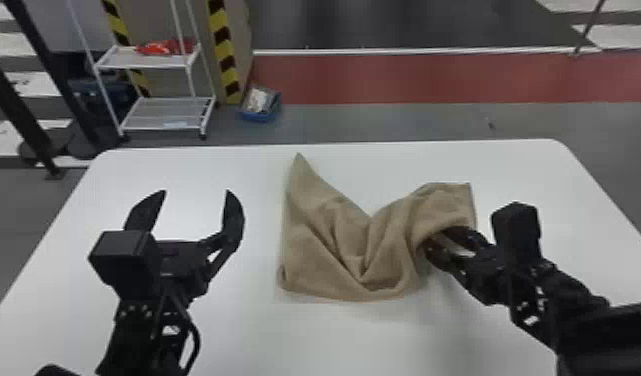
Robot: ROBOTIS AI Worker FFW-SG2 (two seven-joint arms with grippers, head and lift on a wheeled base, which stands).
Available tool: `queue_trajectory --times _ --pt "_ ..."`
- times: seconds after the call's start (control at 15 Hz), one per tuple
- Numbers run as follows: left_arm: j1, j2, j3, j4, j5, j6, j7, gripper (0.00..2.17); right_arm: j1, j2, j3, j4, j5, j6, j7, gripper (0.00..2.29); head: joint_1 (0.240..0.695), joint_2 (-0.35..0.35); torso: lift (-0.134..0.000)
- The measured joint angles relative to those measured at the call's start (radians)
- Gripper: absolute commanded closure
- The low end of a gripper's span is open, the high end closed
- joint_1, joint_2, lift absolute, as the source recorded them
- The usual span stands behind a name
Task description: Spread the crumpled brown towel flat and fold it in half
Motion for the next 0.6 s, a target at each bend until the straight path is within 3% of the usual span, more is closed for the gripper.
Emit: queue_trajectory --times 0.6 --pt "-0.008 0.001 -0.003 0.002 0.005 0.002 -0.001 0.07 -0.051 0.0 0.015 0.038 0.057 0.08 0.003 0.83 0.695 0.033 -0.125"
